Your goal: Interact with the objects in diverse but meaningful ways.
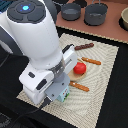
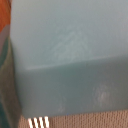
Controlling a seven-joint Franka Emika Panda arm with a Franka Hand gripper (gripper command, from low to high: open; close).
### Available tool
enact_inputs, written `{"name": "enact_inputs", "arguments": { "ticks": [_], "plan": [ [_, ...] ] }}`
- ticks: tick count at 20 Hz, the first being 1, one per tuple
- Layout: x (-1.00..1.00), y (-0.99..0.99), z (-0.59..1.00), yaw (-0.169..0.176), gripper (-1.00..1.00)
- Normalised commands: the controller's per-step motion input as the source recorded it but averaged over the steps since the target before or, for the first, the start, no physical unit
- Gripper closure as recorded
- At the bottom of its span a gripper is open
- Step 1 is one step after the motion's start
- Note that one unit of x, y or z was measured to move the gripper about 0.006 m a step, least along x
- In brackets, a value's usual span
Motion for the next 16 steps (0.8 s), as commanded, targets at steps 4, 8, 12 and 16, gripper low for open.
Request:
{"name": "enact_inputs", "arguments": {
  "ticks": [4, 8, 12, 16],
  "plan": [
    [0.52, 0.02, 1.0, -0.085, -1.0],
    [0.37, 0.13, 1.0, -0.014, -1.0],
    [0.32, 0.32, 0.98, 0.005, -1.0],
    [0.58, 0.57, 0.48, 0.052, -1.0]
  ]
}}
